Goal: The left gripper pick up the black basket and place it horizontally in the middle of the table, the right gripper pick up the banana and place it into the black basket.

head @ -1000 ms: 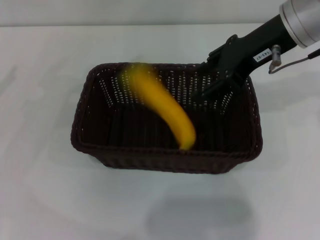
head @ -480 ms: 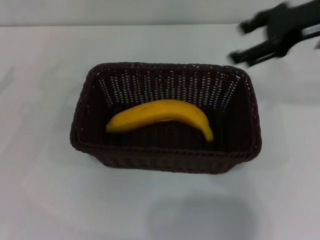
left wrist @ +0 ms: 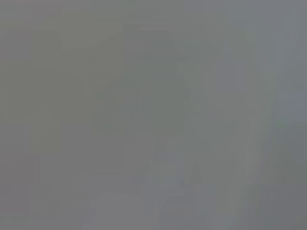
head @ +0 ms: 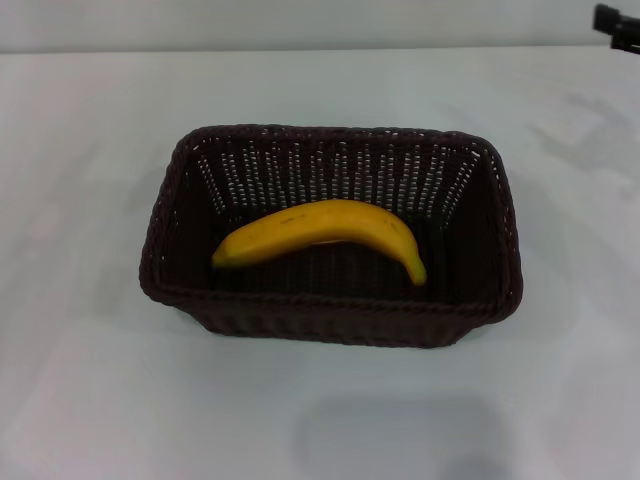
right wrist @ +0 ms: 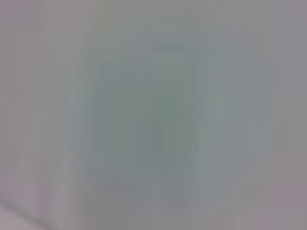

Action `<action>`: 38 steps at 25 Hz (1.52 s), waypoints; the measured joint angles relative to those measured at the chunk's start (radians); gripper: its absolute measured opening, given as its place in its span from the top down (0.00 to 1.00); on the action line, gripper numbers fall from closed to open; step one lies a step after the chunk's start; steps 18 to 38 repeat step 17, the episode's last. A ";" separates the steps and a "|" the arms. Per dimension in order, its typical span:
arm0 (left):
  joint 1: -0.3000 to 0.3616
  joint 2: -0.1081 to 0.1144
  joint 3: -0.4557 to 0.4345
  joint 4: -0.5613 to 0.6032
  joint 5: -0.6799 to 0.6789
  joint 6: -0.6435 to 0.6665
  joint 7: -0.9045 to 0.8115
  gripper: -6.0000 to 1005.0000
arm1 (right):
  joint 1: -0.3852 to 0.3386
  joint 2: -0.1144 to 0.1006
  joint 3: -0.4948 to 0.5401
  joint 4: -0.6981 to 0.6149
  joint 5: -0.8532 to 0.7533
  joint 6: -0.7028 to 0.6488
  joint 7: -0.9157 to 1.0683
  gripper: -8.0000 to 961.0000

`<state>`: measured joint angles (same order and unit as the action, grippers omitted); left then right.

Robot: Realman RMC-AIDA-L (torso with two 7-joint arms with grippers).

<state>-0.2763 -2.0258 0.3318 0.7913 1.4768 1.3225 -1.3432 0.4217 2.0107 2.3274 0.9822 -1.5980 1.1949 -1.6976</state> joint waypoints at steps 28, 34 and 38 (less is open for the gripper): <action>0.079 -0.043 -0.005 -0.343 -0.235 0.106 0.408 0.26 | 0.008 0.016 0.002 -0.758 0.904 -0.036 -0.910 0.12; 0.079 -0.043 -0.005 -0.343 -0.235 0.106 0.408 0.26 | 0.008 0.016 0.002 -0.758 0.904 -0.036 -0.910 0.12; 0.079 -0.043 -0.005 -0.343 -0.235 0.106 0.408 0.26 | 0.008 0.016 0.002 -0.758 0.904 -0.036 -0.910 0.12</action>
